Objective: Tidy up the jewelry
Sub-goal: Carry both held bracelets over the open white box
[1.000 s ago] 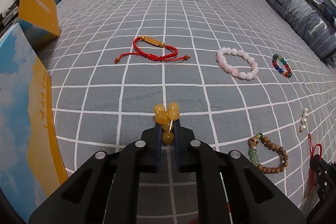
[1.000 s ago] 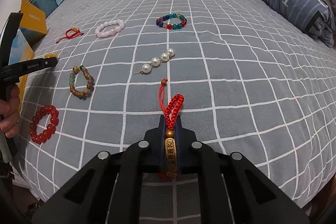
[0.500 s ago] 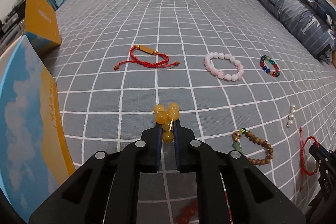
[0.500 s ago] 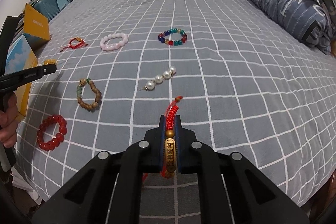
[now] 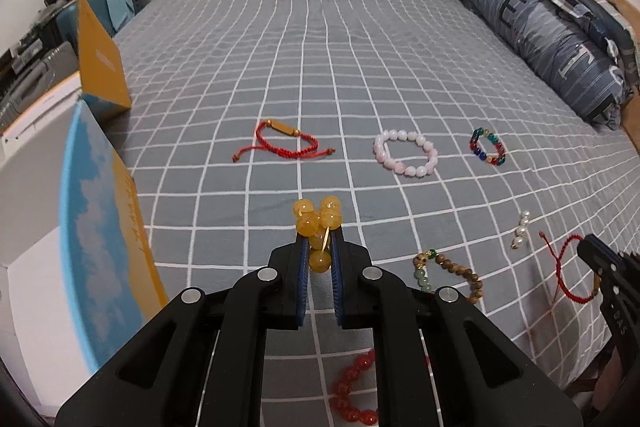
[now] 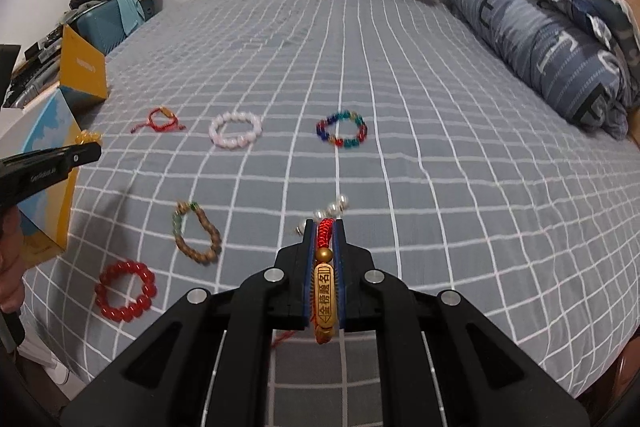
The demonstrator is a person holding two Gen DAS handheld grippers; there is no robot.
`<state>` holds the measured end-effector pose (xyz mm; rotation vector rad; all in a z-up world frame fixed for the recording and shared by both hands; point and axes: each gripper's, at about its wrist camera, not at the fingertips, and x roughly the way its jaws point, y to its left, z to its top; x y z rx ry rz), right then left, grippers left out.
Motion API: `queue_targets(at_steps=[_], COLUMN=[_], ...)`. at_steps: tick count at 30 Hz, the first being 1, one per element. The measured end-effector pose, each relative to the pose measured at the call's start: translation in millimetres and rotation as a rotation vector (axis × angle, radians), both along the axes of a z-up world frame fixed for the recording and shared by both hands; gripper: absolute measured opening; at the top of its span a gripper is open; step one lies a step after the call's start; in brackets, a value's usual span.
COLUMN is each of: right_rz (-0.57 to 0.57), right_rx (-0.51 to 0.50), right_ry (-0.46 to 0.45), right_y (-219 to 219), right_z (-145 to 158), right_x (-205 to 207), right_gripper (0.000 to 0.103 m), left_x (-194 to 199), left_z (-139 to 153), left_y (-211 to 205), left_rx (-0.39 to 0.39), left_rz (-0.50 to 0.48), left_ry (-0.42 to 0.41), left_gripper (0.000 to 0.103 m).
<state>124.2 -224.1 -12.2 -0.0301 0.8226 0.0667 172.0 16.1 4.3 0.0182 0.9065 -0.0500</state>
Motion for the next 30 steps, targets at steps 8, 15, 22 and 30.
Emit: queue_targets(at_steps=[8, 15, 22, 30], right_rz=[0.03, 0.074, 0.162, 0.324], right_rx=[0.003, 0.005, 0.003, 0.018], right_ry=[-0.046, -0.085, -0.147, -0.204], right_y=[16, 41, 94, 190], right_z=[30, 58, 93, 127], right_x=[17, 32, 46, 51], right_gripper=[0.008, 0.008, 0.008, 0.008], left_x=[-13, -23, -40, -72], left_z=[35, 60, 83, 106], left_y=[11, 37, 81, 153], left_rx=[-0.007, -0.002, -0.001, 0.013], left_rz=[0.009, 0.058, 0.145, 0.282], left_ry=[-0.042, -0.073, -0.109, -0.14], left_gripper=[0.009, 0.009, 0.009, 0.009])
